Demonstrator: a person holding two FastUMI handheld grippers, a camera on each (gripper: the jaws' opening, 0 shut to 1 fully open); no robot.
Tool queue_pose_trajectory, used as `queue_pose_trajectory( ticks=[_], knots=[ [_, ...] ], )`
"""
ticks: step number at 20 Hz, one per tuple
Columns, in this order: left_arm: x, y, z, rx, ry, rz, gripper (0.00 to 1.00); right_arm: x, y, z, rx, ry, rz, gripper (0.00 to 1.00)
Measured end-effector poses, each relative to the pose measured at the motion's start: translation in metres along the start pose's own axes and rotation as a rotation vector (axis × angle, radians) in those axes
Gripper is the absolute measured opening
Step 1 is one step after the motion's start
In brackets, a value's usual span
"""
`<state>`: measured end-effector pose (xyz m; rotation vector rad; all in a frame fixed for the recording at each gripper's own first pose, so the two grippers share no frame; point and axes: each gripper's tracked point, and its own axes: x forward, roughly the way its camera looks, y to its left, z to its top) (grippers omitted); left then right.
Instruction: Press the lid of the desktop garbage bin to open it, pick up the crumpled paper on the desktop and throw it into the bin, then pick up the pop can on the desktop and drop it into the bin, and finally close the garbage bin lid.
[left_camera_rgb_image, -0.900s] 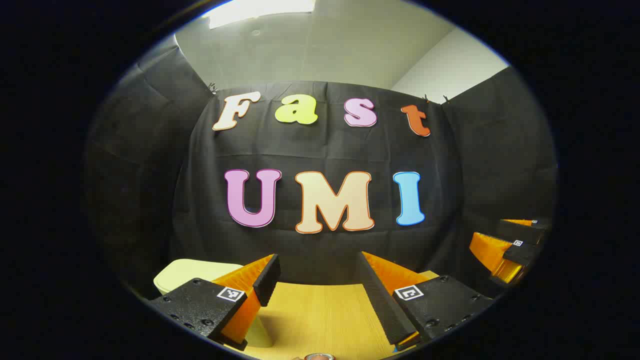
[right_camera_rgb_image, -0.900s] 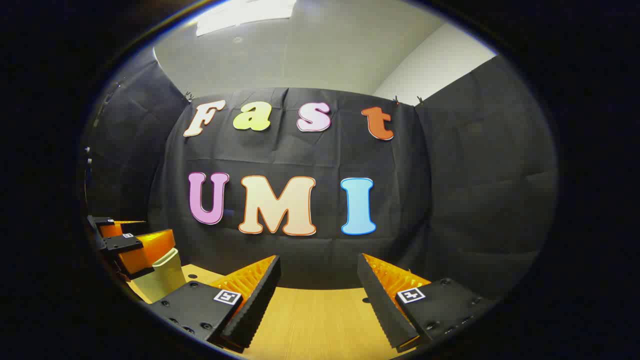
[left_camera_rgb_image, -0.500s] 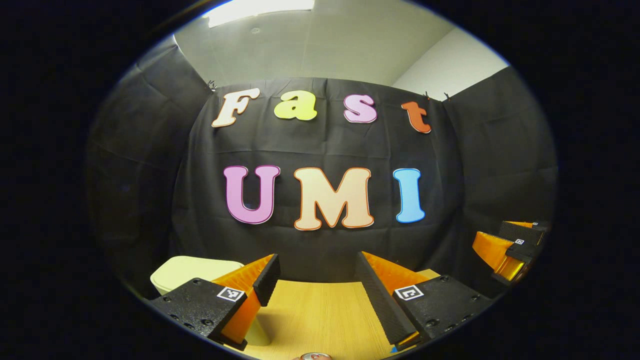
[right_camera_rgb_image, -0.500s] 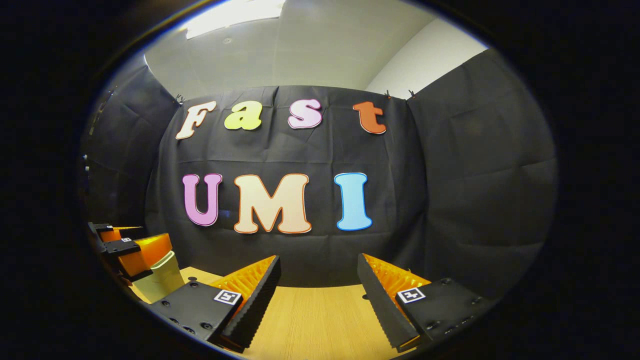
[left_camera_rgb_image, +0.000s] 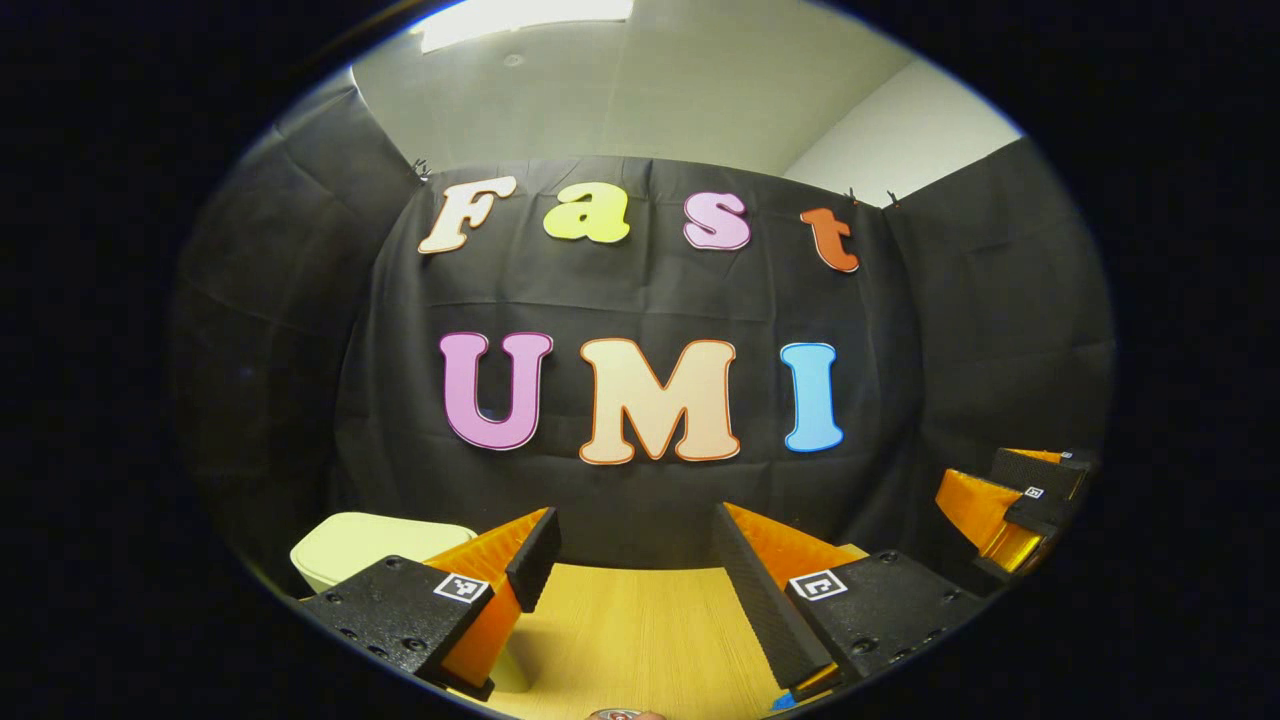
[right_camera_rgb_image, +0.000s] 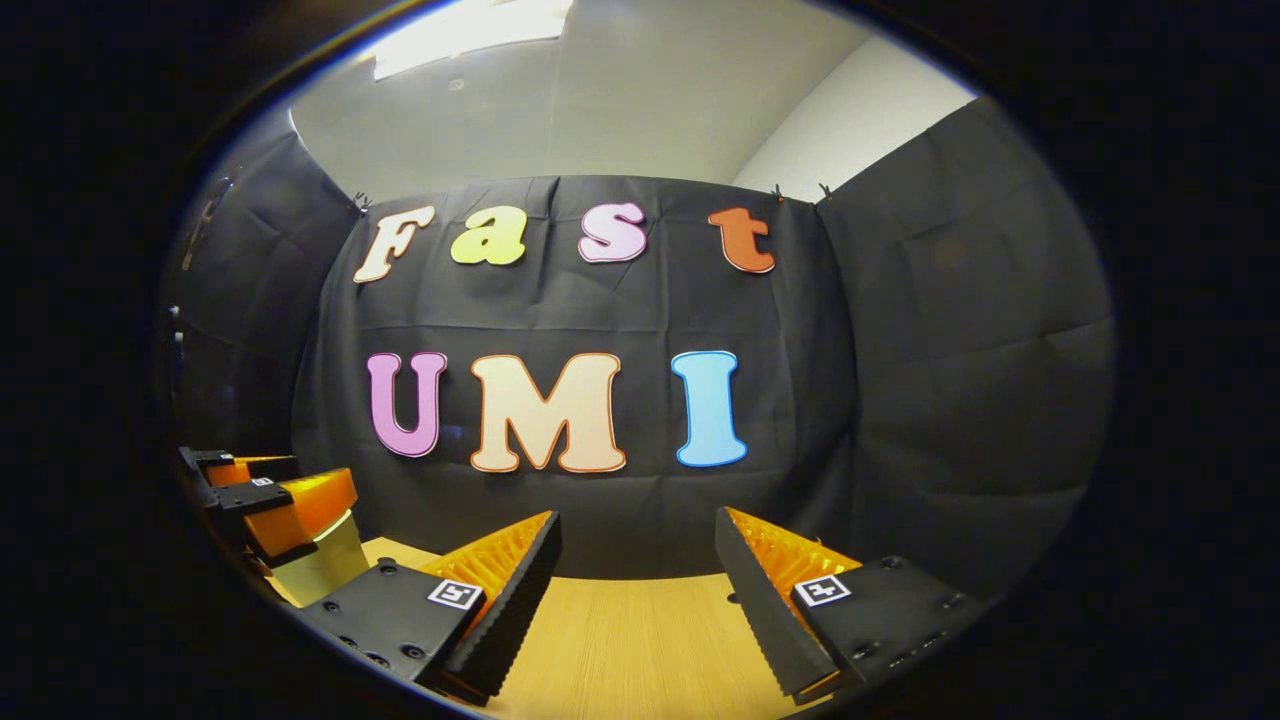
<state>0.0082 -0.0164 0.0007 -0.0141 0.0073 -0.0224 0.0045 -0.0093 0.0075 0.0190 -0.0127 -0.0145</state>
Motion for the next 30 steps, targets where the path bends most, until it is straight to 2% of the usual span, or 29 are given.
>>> queue_pose_trajectory(
  ticks=[9, 10, 13, 14, 16, 19, 22, 23, 30],
  knots=[
    [-0.001, -0.017, 0.008, 0.039, -0.024, -0.035, 0.91, -0.001, 0.0, -0.006, 0.016, 0.008, 0.018, 0.97],
    [-0.002, -0.018, 0.01, 0.043, -0.025, -0.039, 0.81, -0.001, 0.0, -0.007, 0.016, 0.012, 0.02, 0.97],
    [-0.004, -0.021, 0.009, 0.048, -0.028, -0.047, 0.65, -0.001, -0.002, -0.011, 0.014, 0.022, 0.024, 0.97],
    [-0.004, -0.02, 0.008, 0.045, -0.025, -0.045, 0.53, -0.001, -0.002, -0.011, 0.013, 0.025, 0.026, 0.97],
    [-0.004, -0.015, 0.005, 0.043, -0.014, -0.031, 0.36, -0.001, -0.002, -0.012, 0.011, 0.026, 0.029, 0.97],
    [-0.004, -0.006, -0.003, 0.025, 0.013, -0.011, 0.22, -0.002, 0.0, -0.013, 0.009, 0.027, 0.037, 0.97],
    [-0.005, 0.021, -0.007, 0.042, 0.027, 0.064, 0.04, -0.001, 0.008, -0.017, 0.012, 0.037, 0.05, 0.97],
    [-0.006, 0.028, -0.008, 0.048, 0.028, 0.085, 0.0, 0.0, 0.012, -0.019, 0.014, 0.04, 0.058, 0.97],
    [-0.016, 0.083, -0.019, 0.057, 0.062, 0.186, 0.0, 0.002, 0.052, -0.029, 0.028, 0.068, 0.119, 0.97]
  ],
)
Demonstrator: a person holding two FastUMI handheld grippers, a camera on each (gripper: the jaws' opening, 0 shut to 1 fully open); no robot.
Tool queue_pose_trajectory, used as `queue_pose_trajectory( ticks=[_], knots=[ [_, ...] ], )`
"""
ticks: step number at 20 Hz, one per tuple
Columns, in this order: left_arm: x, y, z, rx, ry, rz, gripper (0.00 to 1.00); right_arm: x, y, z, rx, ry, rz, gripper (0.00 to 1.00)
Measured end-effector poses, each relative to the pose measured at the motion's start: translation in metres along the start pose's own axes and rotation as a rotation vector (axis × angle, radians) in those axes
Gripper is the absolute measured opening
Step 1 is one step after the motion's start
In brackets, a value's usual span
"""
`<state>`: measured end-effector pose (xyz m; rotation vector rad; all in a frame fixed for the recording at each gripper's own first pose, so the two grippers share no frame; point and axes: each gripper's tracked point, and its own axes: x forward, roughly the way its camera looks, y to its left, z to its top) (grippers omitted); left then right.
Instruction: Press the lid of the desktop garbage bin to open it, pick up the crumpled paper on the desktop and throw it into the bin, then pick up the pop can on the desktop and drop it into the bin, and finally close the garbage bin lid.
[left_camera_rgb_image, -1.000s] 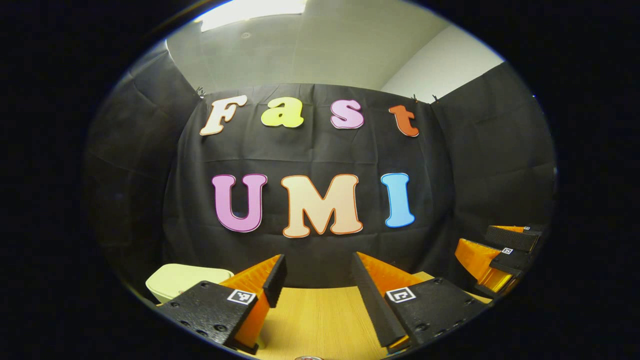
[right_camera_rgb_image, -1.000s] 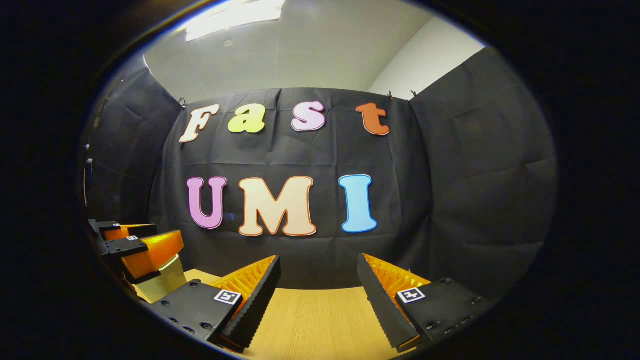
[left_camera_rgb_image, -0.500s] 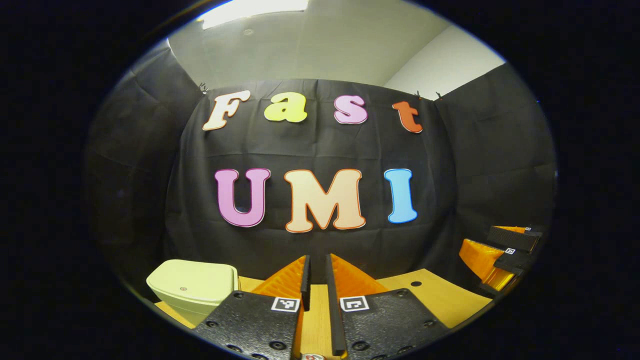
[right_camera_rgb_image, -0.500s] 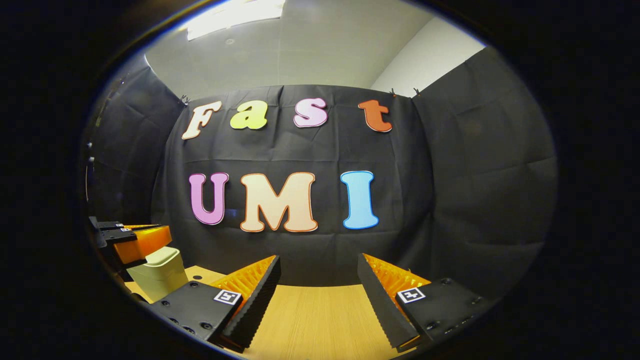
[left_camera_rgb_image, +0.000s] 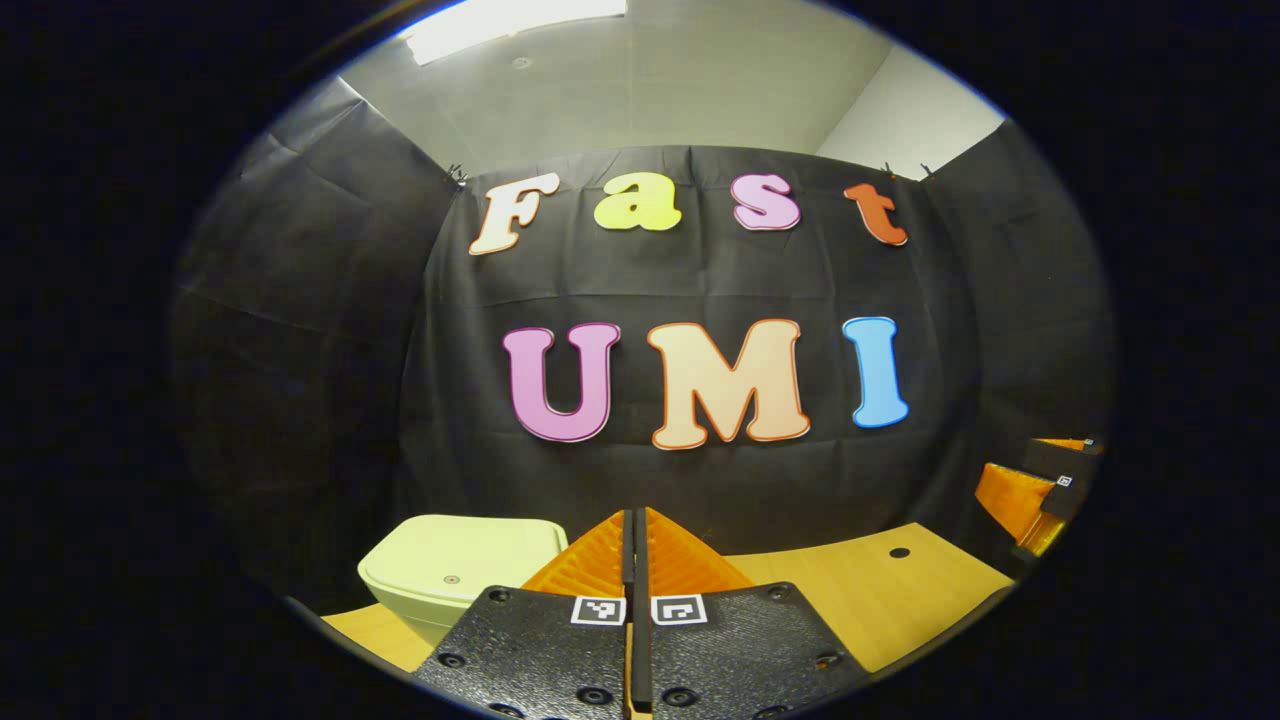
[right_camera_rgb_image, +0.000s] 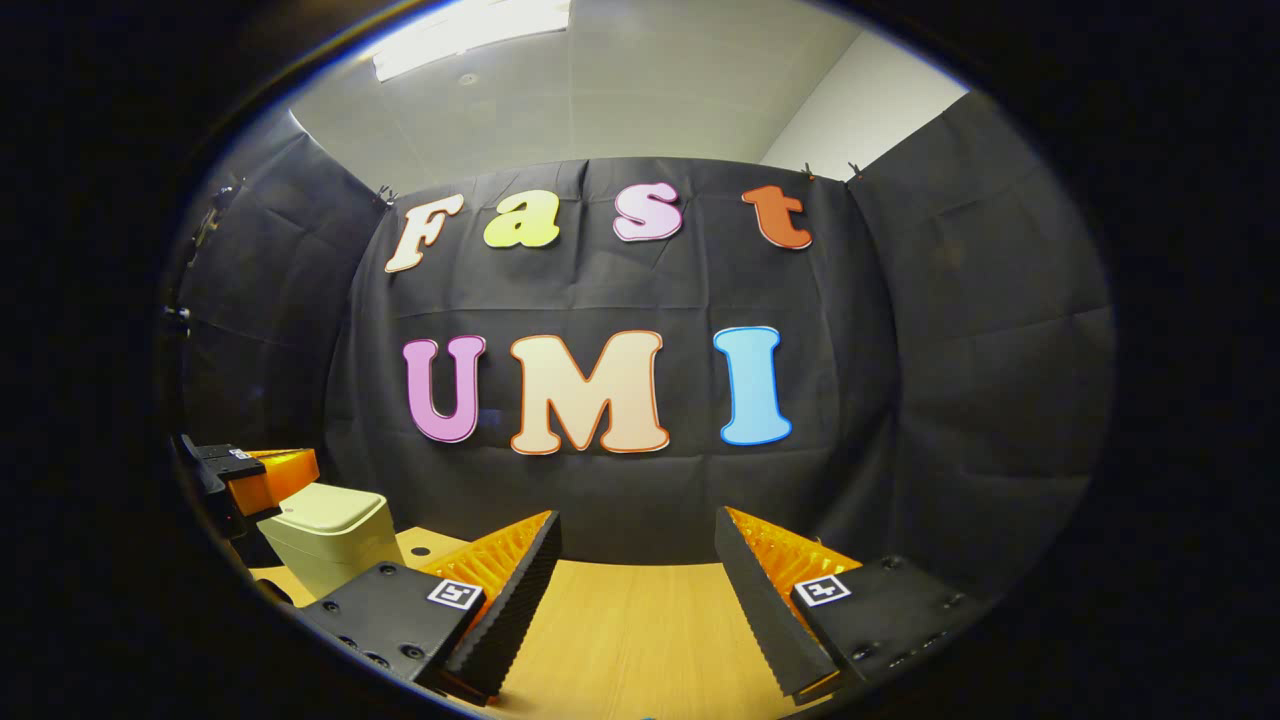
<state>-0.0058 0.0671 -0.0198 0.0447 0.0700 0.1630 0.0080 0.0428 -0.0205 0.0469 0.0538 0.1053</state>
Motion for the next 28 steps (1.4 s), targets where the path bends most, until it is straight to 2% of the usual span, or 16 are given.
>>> queue_pose_trajectory(
  ticks=[10, 20, 22, 25, 27, 28],
  knots=[
    [0.011, 0.091, -0.042, -0.004, 0.084, 0.133, 0.0, 0.006, 0.067, -0.016, -0.024, 0.036, 0.073, 0.97],
    [0.023, 0.14, -0.102, 0.013, 0.201, 0.163, 0.0, 0.011, 0.11, -0.033, -0.066, 0.076, 0.084, 0.97],
    [0.026, 0.142, -0.1, 0.027, 0.176, 0.155, 0.0, 0.011, 0.115, -0.033, -0.067, 0.074, 0.083, 0.97],
    [0.028, 0.142, -0.108, -0.023, 0.19, 0.144, 0.0, 0.009, 0.118, -0.037, -0.076, 0.077, 0.077, 0.97],
    [0.022, 0.141, -0.107, 0.031, 0.176, 0.128, 0.0, 0.009, 0.118, -0.037, -0.071, 0.079, 0.076, 0.97],
    [0.019, 0.142, -0.099, 0.018, 0.134, 0.123, 0.0, 0.01, 0.117, -0.036, -0.065, 0.08, 0.074, 0.97]
  ],
)
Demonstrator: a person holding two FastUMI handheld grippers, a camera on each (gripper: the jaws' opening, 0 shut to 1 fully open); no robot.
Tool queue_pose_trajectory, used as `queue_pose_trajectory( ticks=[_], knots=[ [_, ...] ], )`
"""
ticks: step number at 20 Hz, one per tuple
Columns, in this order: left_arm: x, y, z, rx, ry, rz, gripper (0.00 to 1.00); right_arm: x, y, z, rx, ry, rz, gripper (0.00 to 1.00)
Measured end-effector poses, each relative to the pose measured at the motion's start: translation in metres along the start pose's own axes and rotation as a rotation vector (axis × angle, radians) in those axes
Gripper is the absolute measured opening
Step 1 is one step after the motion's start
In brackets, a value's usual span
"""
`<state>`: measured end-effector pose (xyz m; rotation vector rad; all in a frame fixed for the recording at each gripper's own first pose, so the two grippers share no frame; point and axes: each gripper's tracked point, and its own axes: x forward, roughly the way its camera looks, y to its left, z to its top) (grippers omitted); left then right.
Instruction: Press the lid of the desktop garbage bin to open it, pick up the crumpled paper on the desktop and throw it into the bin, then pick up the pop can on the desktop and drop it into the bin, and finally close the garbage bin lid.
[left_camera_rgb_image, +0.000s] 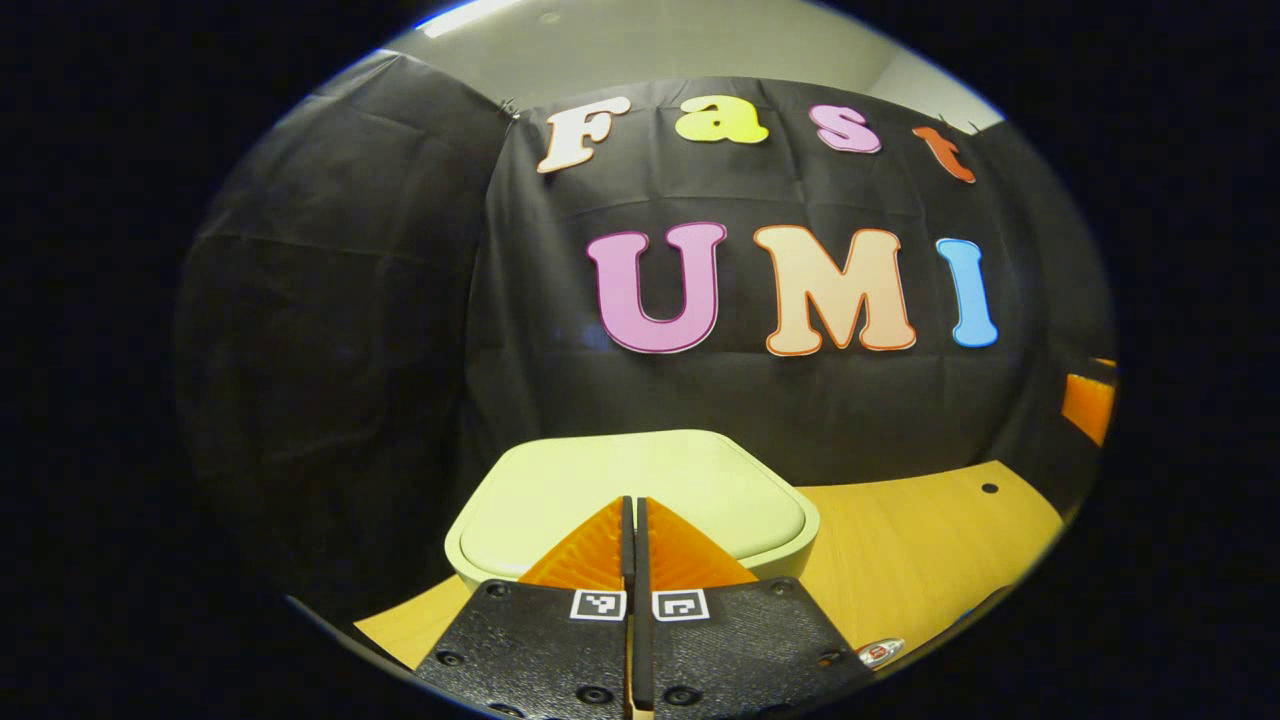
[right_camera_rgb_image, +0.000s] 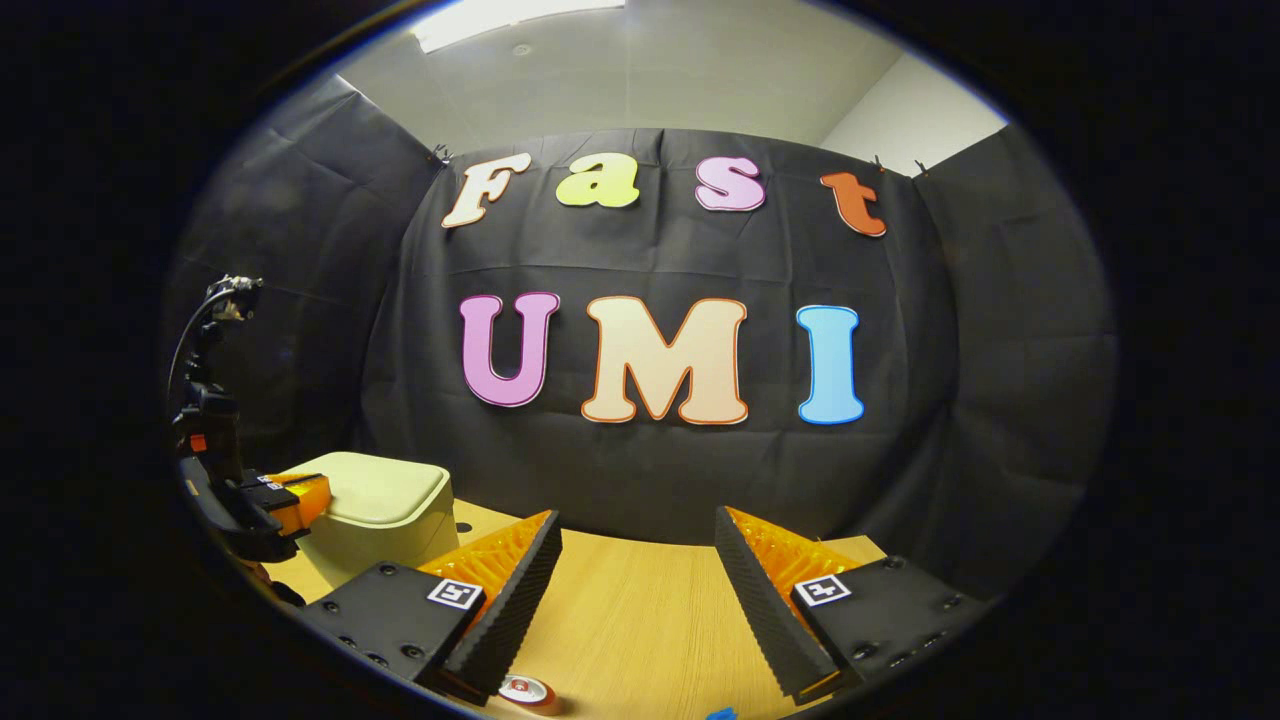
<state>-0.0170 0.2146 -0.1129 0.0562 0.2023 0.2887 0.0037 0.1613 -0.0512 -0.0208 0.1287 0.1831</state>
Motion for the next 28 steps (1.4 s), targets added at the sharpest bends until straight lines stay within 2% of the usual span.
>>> queue_pose_trajectory(
  ticks=[1, 4, 7, 9, 10, 11, 13, 14, 15, 18, 20, 28],
  knots=[
    [-0.001, 0.0, 0.01, -0.014, -0.041, -0.012, 0.0, 0.0, -0.005, -0.001, 0.003, 0.0, -0.005, 0.97],
    [0.003, -0.011, 0.017, 0.001, -0.053, -0.028, 0.0, -0.002, -0.024, 0.003, -0.001, -0.001, -0.024, 0.98],
    [-0.013, -0.026, 0.051, -0.008, -0.145, -0.059, 0.01, -0.004, -0.045, 0.001, 0.001, 0.003, -0.041, 0.98],
    [-0.017, -0.045, 0.065, -0.023, -0.172, -0.1, 0.12, -0.005, -0.06, -0.003, -0.003, 0.008, -0.049, 0.98],
    [-0.02, -0.055, 0.067, -0.029, -0.169, -0.128, 0.28, -0.005, -0.068, -0.005, -0.005, 0.014, -0.053, 0.98],
    [-0.023, -0.064, 0.068, -0.034, -0.162, -0.142, 0.33, -0.005, -0.075, -0.008, -0.003, 0.019, -0.054, 0.98],
    [-0.03, -0.077, 0.078, -0.05, -0.172, -0.154, 0.5, -0.006, -0.088, -0.016, 0.004, 0.036, -0.053, 0.98],
    [-0.035, -0.082, 0.081, -0.056, -0.179, -0.151, 0.53, -0.007, -0.094, -0.021, 0.005, 0.047, -0.051, 0.98],
    [-0.038, -0.087, 0.085, -0.056, -0.188, -0.149, 0.6, -0.007, -0.1, -0.028, 0.005, 0.062, -0.047, 0.98],
    [-0.047, -0.106, 0.091, -0.042, -0.205, -0.145, 0.87, -0.01, -0.11, -0.066, -0.016, 0.14, -0.015, 0.98],
    [-0.053, -0.115, 0.097, -0.039, -0.215, -0.143, 0.94, -0.013, -0.118, -0.096, -0.038, 0.2, 0.001, 0.98],
    [-0.074, -0.136, 0.116, 0.016, -0.242, -0.127, 0.94, -0.036, -0.128, -0.24, -0.09, 0.474, 0.081, 0.99]
  ],
)
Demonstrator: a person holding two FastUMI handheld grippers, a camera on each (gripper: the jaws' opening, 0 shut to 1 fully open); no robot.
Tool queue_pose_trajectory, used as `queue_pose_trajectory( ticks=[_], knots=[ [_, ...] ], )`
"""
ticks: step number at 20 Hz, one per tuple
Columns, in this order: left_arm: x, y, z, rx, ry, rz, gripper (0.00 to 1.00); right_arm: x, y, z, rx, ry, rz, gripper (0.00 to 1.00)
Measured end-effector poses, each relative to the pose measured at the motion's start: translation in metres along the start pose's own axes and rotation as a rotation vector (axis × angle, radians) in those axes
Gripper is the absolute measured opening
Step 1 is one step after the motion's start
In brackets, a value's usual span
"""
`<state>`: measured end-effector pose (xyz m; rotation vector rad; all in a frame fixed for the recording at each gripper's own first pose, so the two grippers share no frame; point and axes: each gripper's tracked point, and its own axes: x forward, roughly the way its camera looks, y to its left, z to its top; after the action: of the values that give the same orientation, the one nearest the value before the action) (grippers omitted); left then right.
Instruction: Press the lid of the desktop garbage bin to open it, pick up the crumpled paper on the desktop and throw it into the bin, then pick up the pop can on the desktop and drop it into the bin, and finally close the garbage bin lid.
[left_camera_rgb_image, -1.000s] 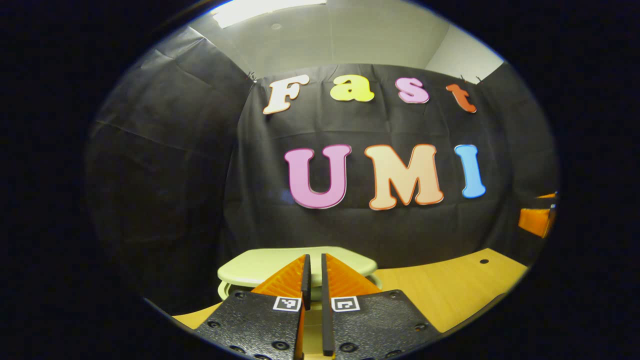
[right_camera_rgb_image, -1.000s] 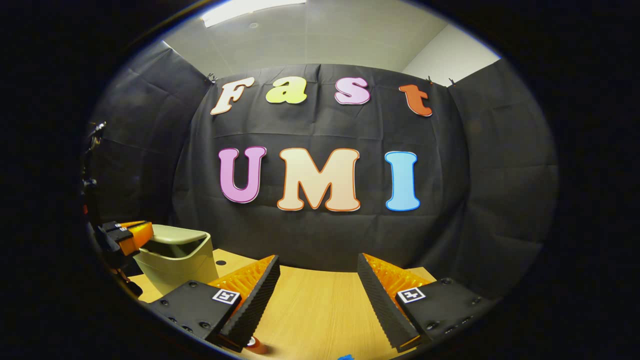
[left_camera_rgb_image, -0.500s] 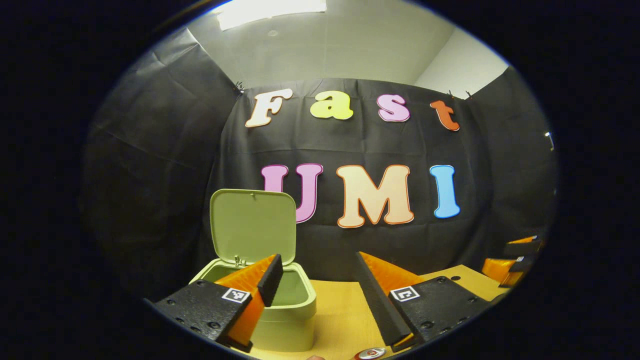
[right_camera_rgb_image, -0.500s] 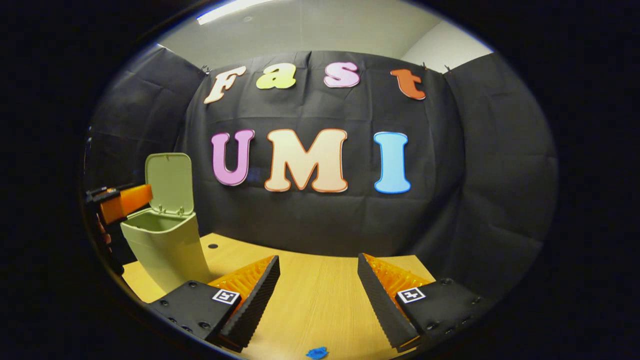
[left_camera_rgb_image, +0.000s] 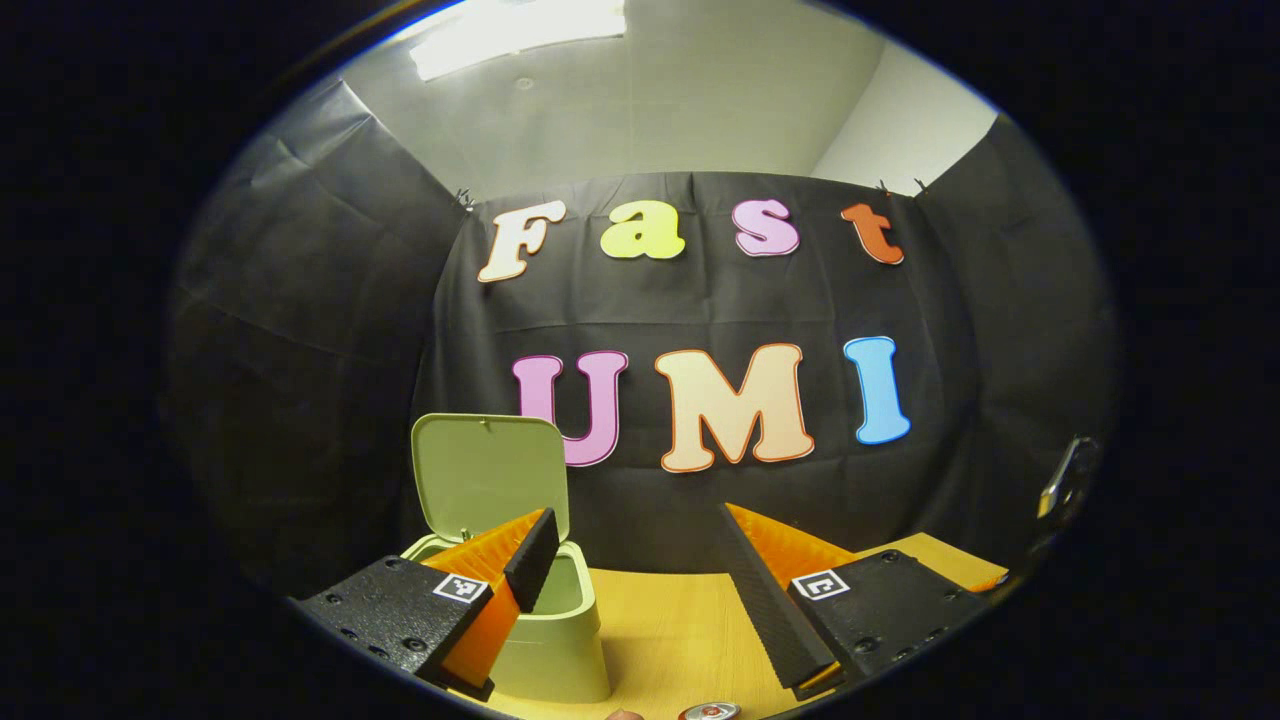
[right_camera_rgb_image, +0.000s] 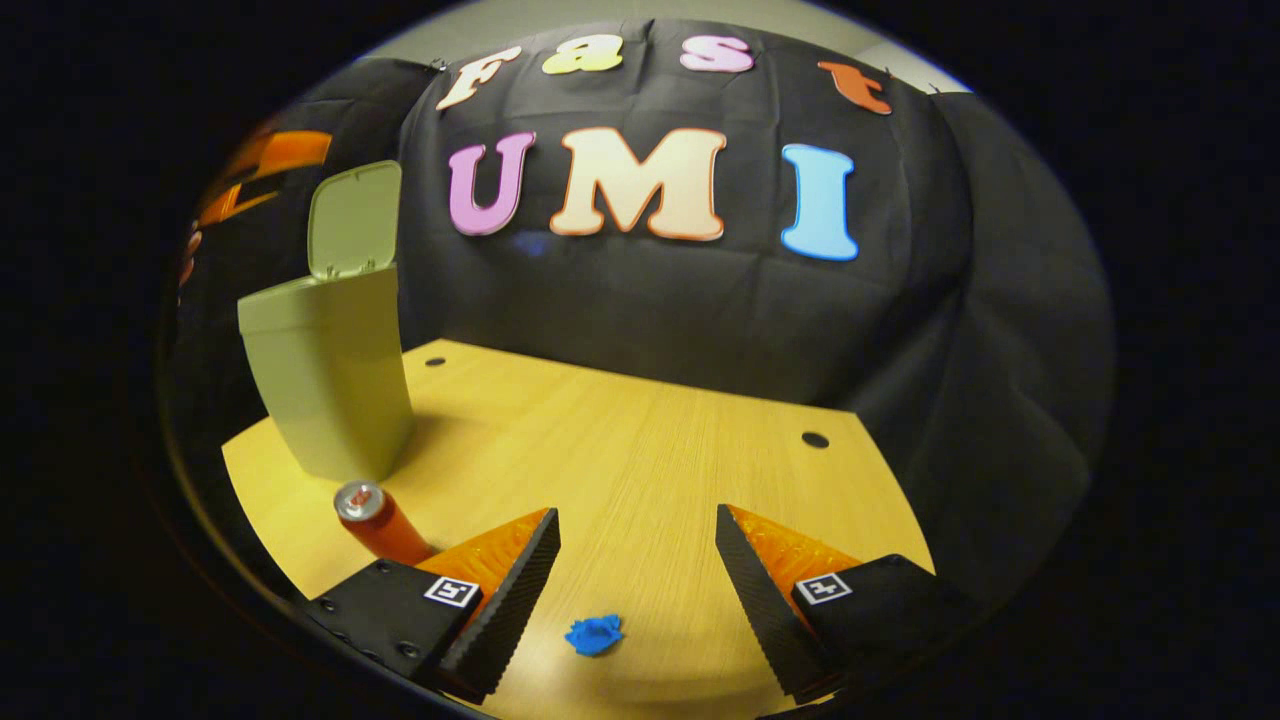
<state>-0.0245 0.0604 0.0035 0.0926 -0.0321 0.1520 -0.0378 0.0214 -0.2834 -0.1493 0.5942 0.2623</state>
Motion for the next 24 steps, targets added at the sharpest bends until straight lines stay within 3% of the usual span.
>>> queue_pose_trajectory(
  ticks=[6, 10, 11, 14, 18, 19, 24],
  knots=[
    [-0.012, -0.007, -0.003, 0.043, 0.012, -0.004, 0.94, 0.019, 0.018, -0.096, -0.074, 0.199, 0.069, 1.0],
    [-0.018, -0.002, -0.008, 0.065, 0.029, 0.004, 0.94, 0.019, 0.026, -0.129, -0.053, 0.284, 0.096, 0.99],
    [-0.019, 0.0, -0.01, 0.066, 0.035, 0.007, 0.93, 0.019, 0.026, -0.135, -0.042, 0.299, 0.099, 0.86],
    [-0.02, 0.006, -0.012, 0.061, 0.043, 0.013, 0.93, 0.015, 0.035, -0.143, 0.008, 0.333, 0.136, 0.64],
    [-0.023, 0.011, -0.02, 0.046, 0.062, 0.016, 0.93, 0.024, 0.031, -0.143, 0.016, 0.332, 0.106, 0.19],
    [-0.024, 0.012, -0.022, 0.04, 0.067, 0.014, 0.93, 0.022, 0.029, -0.139, 0.011, 0.328, 0.096, 0.04],
    [-0.026, 0.023, -0.025, 0.032, 0.069, 0.011, 0.93, 0.024, 0.045, -0.078, 0.012, 0.211, 0.123, 0.03]
  ],
)
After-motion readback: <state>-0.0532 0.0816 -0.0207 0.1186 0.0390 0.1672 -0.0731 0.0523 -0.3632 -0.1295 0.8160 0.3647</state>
